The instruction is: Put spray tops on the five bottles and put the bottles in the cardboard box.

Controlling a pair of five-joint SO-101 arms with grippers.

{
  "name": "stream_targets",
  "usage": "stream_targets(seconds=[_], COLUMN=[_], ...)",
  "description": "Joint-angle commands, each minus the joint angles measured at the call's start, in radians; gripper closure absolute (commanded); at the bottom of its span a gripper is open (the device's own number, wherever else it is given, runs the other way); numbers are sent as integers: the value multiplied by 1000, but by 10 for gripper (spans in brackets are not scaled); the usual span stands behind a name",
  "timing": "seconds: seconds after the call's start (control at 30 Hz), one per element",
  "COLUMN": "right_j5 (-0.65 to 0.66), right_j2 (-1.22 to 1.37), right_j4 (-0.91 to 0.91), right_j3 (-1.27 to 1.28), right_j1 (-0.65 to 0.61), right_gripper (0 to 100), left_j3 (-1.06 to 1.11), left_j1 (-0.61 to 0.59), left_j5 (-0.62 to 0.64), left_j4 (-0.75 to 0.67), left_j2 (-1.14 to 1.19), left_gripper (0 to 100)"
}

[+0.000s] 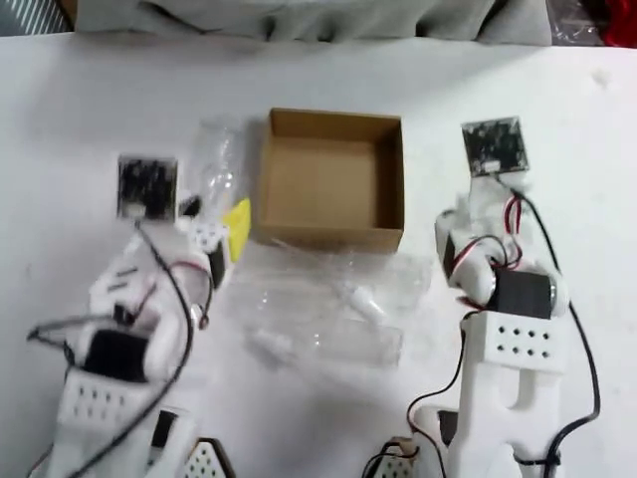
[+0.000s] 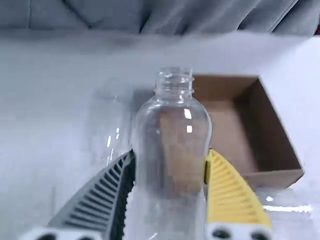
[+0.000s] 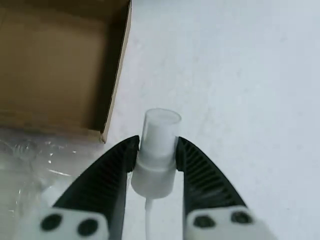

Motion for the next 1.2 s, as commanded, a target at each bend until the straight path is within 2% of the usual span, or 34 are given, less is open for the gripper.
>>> stream_targets(seconds=[0.0, 0.17, 0.3, 0.37, 0.53, 0.73, 0.83, 0.93, 1.07, 1.17], right_j5=[-40, -290, -319, -319, -319, -311, -311, -310, -298, -193], right_j2=[-24, -162, -328, -387, -430, -377, -323, -248, -173, -154], right_j4=[-8, -5, -13, -38, -246, -671, -811, -843, -843, -808], right_j3=[-158, -192, -184, -184, -184, -198, -216, -264, -305, -315], right_j1=[-16, -68, -200, -271, -360, -364, -366, -410, -509, -588], right_gripper=[982, 983, 983, 983, 983, 983, 983, 983, 983, 983], left_j3=[72, 180, 279, 324, 448, 595, 634, 623, 631, 631], left_j1=[84, 163, 194, 200, 225, 341, 380, 389, 383, 381], left_j5=[0, -3, -6, -6, -6, -6, -6, -6, -6, -6], left_j4=[-150, -364, -545, -592, -664, -680, -664, -603, -598, -597], left_j2=[-252, -361, -410, -427, -469, -567, -636, -662, -661, -659], left_gripper=[977, 977, 977, 977, 977, 978, 978, 978, 978, 978])
